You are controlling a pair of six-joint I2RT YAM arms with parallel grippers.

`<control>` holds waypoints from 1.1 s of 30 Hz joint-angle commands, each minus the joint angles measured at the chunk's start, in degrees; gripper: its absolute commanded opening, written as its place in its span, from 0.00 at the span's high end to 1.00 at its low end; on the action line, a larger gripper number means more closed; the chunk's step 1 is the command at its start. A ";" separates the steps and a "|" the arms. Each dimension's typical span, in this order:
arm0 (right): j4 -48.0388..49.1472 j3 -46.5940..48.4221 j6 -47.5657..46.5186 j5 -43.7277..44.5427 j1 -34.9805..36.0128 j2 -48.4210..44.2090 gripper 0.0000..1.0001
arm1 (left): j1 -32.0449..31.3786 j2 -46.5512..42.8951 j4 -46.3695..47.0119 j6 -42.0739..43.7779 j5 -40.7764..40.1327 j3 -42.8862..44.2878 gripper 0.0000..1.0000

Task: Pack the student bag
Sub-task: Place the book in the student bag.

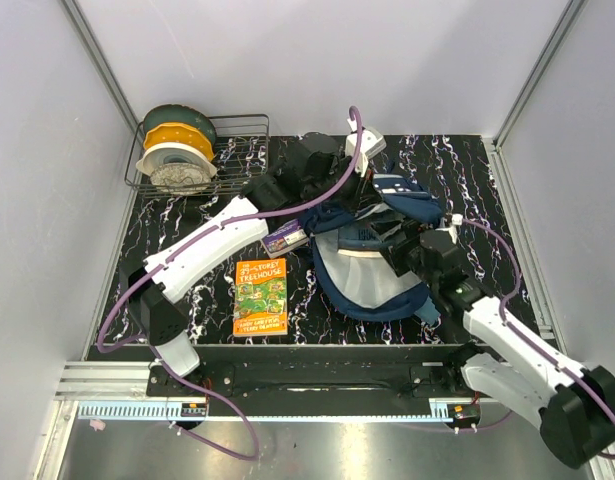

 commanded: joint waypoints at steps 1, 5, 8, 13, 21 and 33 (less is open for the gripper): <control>-10.04 -0.57 -4.38 -3.22 -0.08 -9.95 0.10 | 2.04 -1.63 8.15 -0.95 -0.47 0.94 1.00; -19.35 -1.19 -7.19 0.62 -0.08 -22.18 0.11 | 2.92 -0.49 8.15 -1.91 -0.12 1.03 1.00; -27.18 -0.58 -8.86 6.94 -0.08 -32.90 0.11 | 3.79 1.70 8.94 -4.80 1.55 1.46 1.00; -34.05 1.53 -11.85 15.49 -0.08 -43.47 0.11 | 3.71 9.35 8.51 -9.12 5.16 7.26 1.00; -35.90 5.22 -10.72 13.39 -0.08 -28.82 0.09 | 6.25 5.94 11.76 -11.23 -1.78 0.41 1.00; -30.28 9.79 -9.48 17.88 -3.49 -13.81 0.07 | 8.37 -1.89 14.56 -12.63 -1.97 -9.08 1.00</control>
